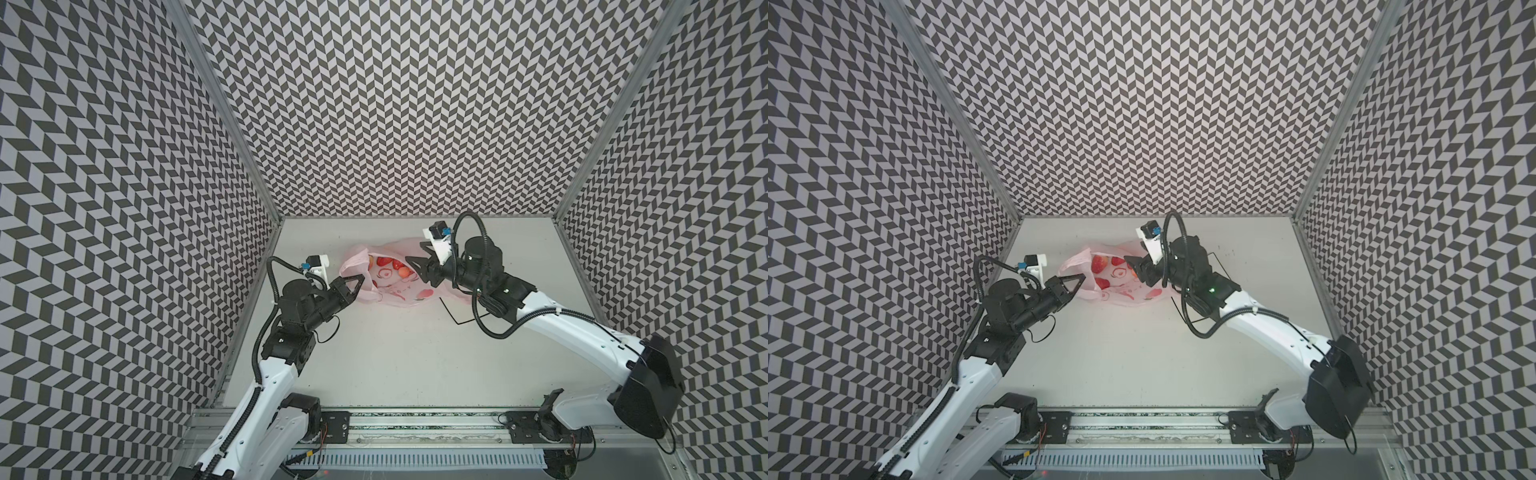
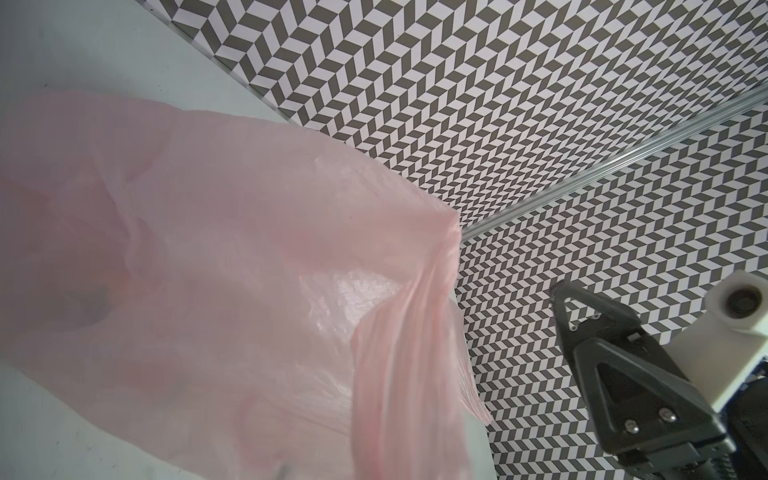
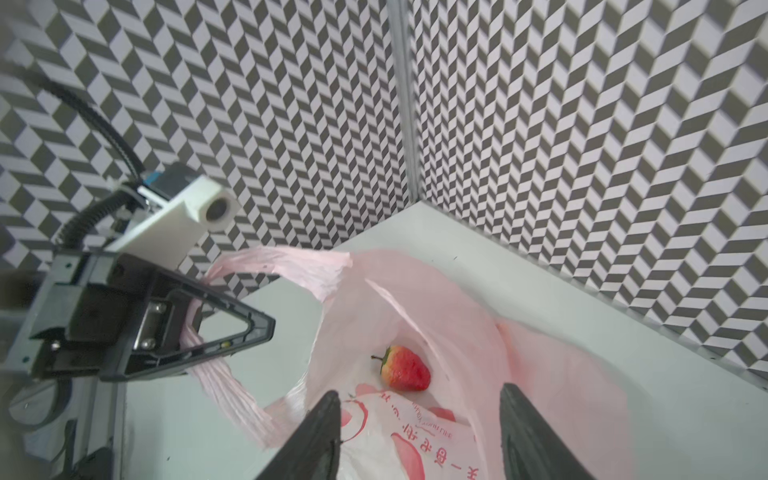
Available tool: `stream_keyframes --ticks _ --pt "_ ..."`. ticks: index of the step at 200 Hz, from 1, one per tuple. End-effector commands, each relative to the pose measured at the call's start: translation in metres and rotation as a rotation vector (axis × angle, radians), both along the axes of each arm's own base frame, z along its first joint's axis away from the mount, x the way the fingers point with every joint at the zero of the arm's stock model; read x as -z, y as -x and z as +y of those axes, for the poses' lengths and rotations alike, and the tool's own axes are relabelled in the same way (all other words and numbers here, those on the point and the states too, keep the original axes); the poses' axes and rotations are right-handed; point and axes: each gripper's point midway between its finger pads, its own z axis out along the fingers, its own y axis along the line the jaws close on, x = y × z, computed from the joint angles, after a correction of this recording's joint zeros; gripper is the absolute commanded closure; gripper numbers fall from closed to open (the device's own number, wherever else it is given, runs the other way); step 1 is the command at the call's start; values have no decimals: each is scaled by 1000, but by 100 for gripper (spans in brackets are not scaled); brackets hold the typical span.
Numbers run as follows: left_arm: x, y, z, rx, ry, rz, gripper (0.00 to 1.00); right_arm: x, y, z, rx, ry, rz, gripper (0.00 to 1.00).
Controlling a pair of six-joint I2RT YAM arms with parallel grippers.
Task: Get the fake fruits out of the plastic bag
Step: 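Move the open right gripper back into the bag mouth above the fruit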
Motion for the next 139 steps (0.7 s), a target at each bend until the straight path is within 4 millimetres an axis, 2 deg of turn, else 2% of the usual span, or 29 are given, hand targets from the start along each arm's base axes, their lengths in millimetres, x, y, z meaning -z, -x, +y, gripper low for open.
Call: stream_keyframes --ticks 1,37,71,99,139 --pt "-19 0 3 -12 -6 -55 100 5 6 19 -87 56 -46 44" --pt "-20 0 3 -13 -8 -57 100 55 4 42 -149 222 -74 48" --pt "-22 1 3 -15 -13 -61 100 88 -2 47 -174 369 -175 50" --pt "-24 2 4 -17 -18 -66 100 105 -22 45 -126 468 -250 54" --pt "-24 8 5 -15 -21 -65 100 146 -47 46 -72 630 -261 63"
